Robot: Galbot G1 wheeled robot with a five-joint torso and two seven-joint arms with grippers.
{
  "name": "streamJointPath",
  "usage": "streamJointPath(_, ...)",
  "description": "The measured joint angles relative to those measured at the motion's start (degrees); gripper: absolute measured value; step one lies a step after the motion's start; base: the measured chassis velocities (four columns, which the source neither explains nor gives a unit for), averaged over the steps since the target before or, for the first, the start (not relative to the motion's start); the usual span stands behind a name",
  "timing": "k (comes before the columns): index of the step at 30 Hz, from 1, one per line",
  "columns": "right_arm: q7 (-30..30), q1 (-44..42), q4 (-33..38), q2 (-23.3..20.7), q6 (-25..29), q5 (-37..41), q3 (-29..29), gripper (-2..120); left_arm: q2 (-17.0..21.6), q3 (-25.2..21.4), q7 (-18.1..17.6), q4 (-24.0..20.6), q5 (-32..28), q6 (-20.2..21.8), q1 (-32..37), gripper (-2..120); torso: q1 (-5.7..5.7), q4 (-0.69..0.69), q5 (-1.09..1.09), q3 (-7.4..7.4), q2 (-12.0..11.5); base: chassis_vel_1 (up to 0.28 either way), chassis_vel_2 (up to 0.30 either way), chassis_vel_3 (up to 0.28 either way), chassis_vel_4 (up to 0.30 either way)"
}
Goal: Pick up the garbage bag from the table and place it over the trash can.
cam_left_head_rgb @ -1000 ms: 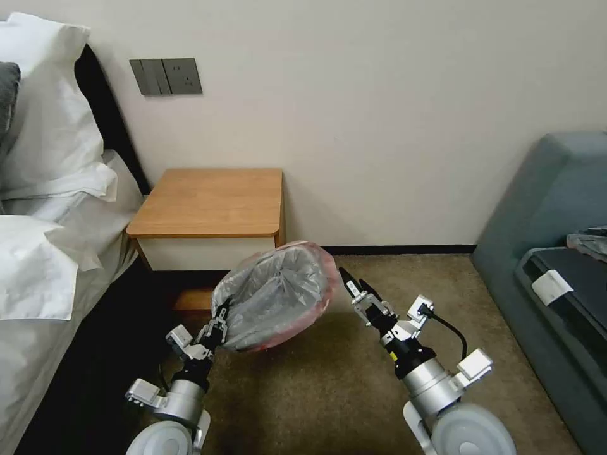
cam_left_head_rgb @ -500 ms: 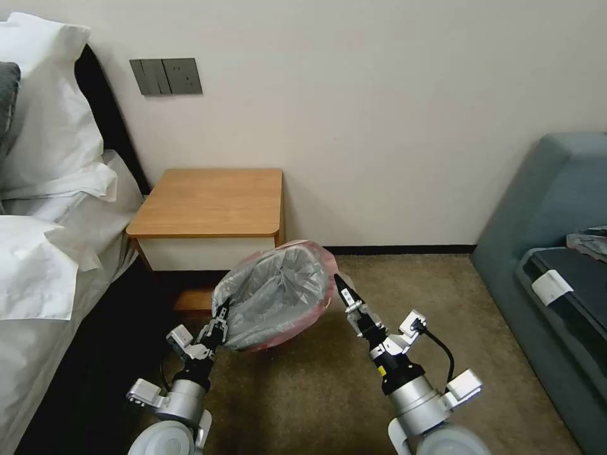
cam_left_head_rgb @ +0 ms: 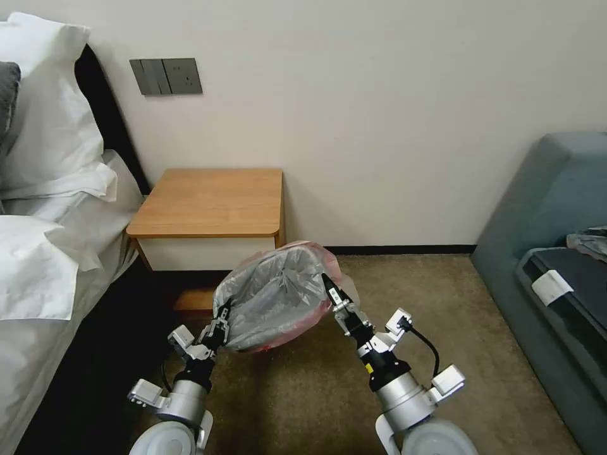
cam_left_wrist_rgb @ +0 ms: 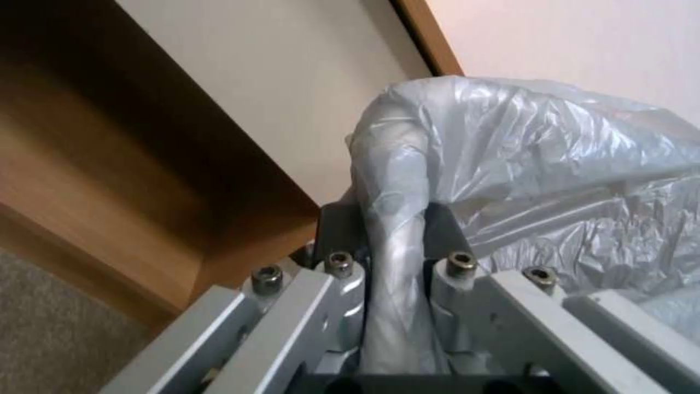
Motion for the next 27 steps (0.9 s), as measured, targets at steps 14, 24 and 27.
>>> streamJointPath(14,-1.54,0.06,-0.03,0.34,0.22,-1.30,0.12,36,-0.01,0.17,-0.03,-0.08,0.30,0.05,0.17,4,0.00,0.00,0.00,0.00,0.00,0.000,0.000,0.000,0.000)
streamJointPath(24,-1.73,0.43,-0.38,0.47,0.60,-1.96,0.22,0,-0.04,0.18,-0.04,-0.09,0.49,0.05,0.13,4,0.00,0.00,0.00,0.00,0.00,0.000,0.000,0.000,0.000)
streamJointPath(27,-1.24,0.56,-0.62,0.59,1.07,-2.60,0.17,0,-0.04,0.20,-0.05,-0.08,0.58,0.05,0.09,4,0.00,0.00,0.00,0.00,0.00,0.000,0.000,0.000,0.000)
